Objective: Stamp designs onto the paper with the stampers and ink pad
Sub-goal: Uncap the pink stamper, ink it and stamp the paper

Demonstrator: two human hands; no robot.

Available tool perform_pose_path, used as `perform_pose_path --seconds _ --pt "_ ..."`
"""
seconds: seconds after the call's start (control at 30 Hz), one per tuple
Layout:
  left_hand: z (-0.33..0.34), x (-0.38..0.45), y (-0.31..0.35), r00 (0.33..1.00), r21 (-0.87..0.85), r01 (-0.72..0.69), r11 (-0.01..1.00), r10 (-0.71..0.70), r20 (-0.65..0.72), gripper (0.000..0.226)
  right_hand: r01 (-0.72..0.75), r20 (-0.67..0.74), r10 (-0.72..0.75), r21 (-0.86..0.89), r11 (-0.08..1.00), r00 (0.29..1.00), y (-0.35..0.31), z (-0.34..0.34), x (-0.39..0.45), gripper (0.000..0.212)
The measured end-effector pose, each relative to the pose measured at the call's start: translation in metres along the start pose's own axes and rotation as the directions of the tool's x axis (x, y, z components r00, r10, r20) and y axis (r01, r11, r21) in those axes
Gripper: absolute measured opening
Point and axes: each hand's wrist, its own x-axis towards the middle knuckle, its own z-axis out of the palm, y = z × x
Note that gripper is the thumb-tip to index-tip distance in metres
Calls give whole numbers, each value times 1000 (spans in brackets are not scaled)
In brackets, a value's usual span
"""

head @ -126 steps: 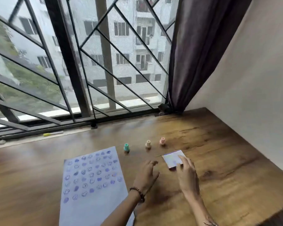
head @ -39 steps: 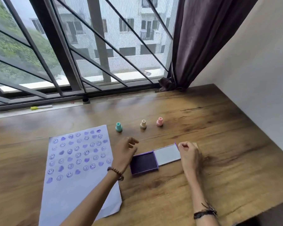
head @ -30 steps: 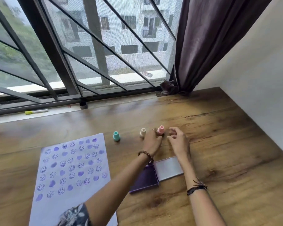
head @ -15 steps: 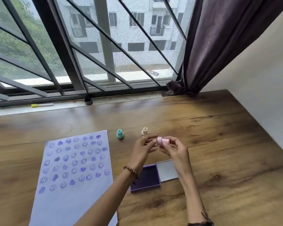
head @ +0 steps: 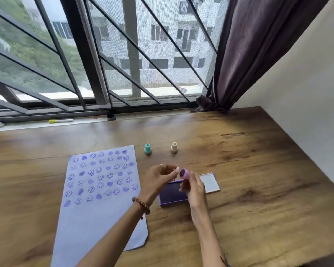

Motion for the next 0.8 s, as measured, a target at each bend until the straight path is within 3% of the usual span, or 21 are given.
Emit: perform_pose_path --seconds 0.1,0.2,0.3,0.4,0.5,0.6,0.63,0.7,0.8 --pt "-10 -2 -6 995 233 -52 971 72 -74 5 -145 -4 152 280 949 988 -4 -1 -10 32" --pt "-21 -4 -14 980 481 -120 868 181 -81 16 -251 58 253 459 852 966 -6 -6 -17 28" --pt "-27 -5 -26 979 618 -143 773 202 -27 23 -289 94 281 508 811 955 -3 -11 -20 26" --pt "-30 -7 -33 979 643 -155 750 203 -1 25 -269 108 247 468 842 963 -3 -13 -23 26" --pt "-33 -8 -33 985 591 -132 796 171 -11 30 -204 85 186 321 925 979 -2 -14 -24 23" --pt "-40 -11 -35 987 566 -152 810 151 49 39 -71 25 71 -10 997 997 3 -13 -25 22" --pt "-43 -13 -37 985 556 -174 813 139 105 47 -1 8 3 -191 982 1000 4 -13 -27 21" --pt "-49 -19 -43 971 530 -195 825 86 223 74 131 30 -134 -510 850 991 4 -10 -32 21" --pt "-52 -27 -53 956 571 -222 790 63 285 95 297 134 -288 -695 654 948 5 -2 -40 11"
